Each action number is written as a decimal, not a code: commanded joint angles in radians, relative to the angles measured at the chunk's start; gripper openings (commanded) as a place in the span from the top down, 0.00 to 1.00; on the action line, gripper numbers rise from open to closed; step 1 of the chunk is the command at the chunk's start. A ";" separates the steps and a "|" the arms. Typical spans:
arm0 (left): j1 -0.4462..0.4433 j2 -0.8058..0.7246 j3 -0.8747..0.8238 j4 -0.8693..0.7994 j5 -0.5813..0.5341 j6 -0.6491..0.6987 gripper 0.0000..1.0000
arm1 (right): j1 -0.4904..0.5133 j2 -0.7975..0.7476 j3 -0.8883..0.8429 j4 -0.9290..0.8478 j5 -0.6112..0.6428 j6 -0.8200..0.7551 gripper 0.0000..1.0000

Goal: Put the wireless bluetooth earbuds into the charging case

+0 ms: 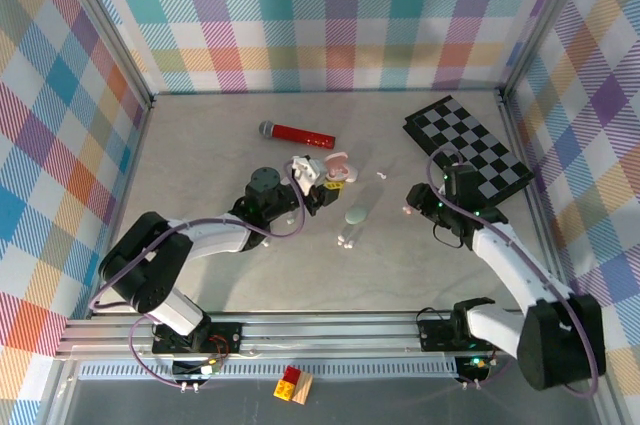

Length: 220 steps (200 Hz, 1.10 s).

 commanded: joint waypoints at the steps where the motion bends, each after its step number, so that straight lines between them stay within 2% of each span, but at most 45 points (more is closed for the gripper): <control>1: 0.006 -0.048 -0.011 -0.008 0.029 0.005 0.67 | -0.032 0.077 -0.005 0.103 -0.085 -0.004 0.46; 30: 0.005 -0.059 -0.013 -0.015 0.039 0.000 0.67 | -0.043 0.218 0.047 0.128 -0.082 -0.091 0.42; 81: 0.005 -0.088 -0.021 -0.027 0.052 0.000 0.67 | -0.043 0.380 0.063 0.205 -0.142 -0.121 0.38; 157: 0.005 -0.095 -0.021 -0.029 0.064 0.001 0.67 | -0.016 0.429 0.059 0.237 -0.250 -0.148 0.38; 220: 0.006 -0.100 -0.030 -0.027 0.062 0.003 0.67 | 0.083 0.469 0.114 0.238 -0.259 -0.132 0.40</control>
